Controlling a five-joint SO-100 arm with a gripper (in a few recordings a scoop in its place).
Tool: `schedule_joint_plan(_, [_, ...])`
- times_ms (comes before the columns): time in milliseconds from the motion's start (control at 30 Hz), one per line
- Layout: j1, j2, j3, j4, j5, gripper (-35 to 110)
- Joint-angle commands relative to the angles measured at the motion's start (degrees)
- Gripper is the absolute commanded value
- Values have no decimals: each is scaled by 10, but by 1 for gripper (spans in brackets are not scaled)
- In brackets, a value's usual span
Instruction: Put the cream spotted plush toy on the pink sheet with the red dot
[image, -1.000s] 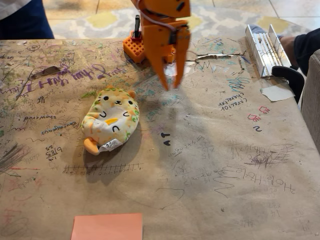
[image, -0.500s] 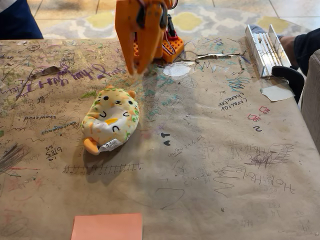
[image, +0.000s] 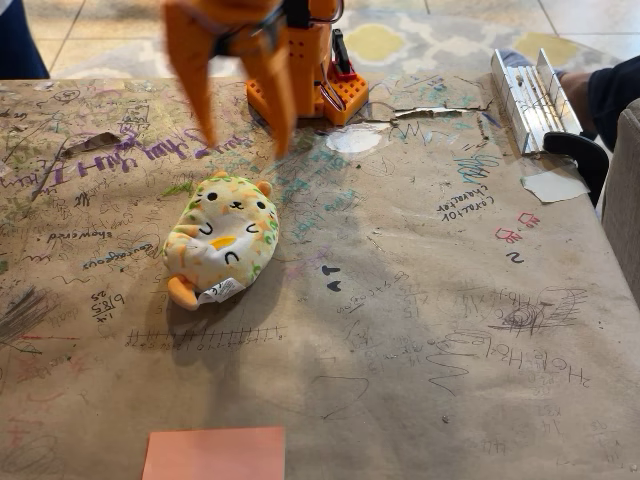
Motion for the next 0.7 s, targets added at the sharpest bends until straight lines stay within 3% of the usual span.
schedule_joint_plan(0, [37, -40, 41, -136, -100, 29])
schedule_joint_plan(167, [99, -136, 130, -377, -225, 29])
schedule_joint_plan(433, [-23, -188, 90, -328, -94, 25])
schedule_joint_plan(533, [-49, -171, 125, -370, -82, 0])
schedule_joint_plan(667, [-42, -136, 201, -465, -100, 0])
